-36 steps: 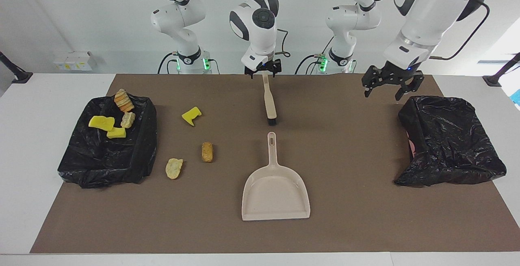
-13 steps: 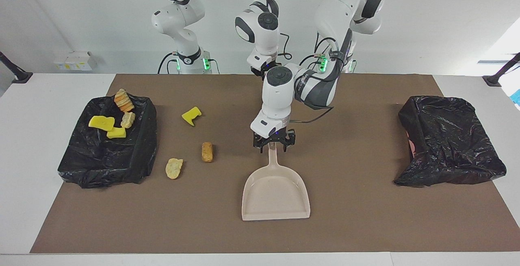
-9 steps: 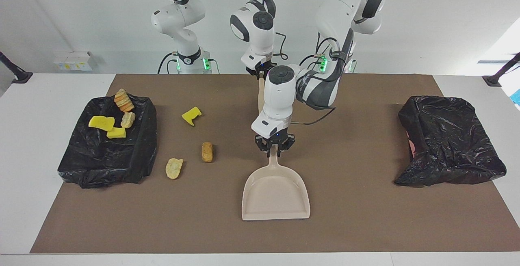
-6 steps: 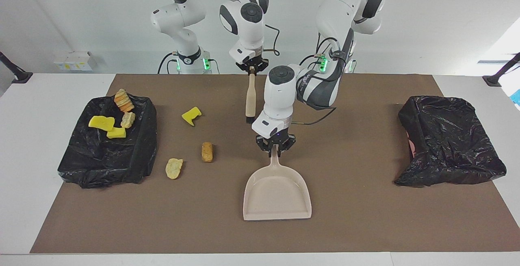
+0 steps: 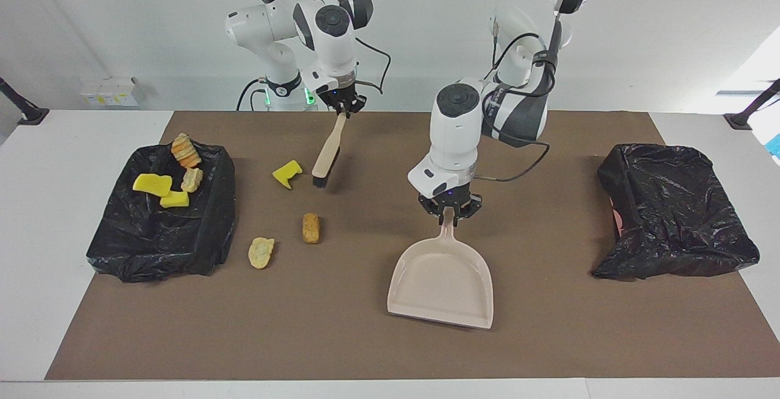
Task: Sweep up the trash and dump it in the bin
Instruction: 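Grasp the dustpan with the left gripper while the right gripper grasps the brush, then sweep the yellow sponge and crumbs toward the dustpan with the right gripper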
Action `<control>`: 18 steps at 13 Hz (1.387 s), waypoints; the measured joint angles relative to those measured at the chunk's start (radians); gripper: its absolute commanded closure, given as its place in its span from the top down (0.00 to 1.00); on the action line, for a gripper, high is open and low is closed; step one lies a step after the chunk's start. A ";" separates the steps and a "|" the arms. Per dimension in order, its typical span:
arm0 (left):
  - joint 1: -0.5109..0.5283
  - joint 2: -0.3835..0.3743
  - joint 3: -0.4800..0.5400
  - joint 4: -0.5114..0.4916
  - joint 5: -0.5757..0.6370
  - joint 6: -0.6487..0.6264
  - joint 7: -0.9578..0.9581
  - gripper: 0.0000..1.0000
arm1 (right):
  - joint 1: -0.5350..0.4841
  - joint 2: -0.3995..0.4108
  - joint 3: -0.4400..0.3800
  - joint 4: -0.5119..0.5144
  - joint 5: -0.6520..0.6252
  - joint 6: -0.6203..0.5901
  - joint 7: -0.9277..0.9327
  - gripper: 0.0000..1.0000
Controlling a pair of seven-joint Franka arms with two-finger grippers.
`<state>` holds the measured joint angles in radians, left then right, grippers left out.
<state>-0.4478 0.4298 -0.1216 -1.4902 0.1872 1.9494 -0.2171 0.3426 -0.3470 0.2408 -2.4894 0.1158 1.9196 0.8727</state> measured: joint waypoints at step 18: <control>-0.036 -0.182 -0.019 -0.345 -0.035 0.125 0.953 0.00 | -0.173 0.119 0.015 -0.007 -0.002 0.024 -0.049 0.00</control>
<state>-0.4836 0.2481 -0.1409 -1.8353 0.1520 2.0742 0.7359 0.1693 -0.2283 0.2562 -2.4969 0.1138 1.9436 0.8241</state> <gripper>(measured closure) 0.692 0.744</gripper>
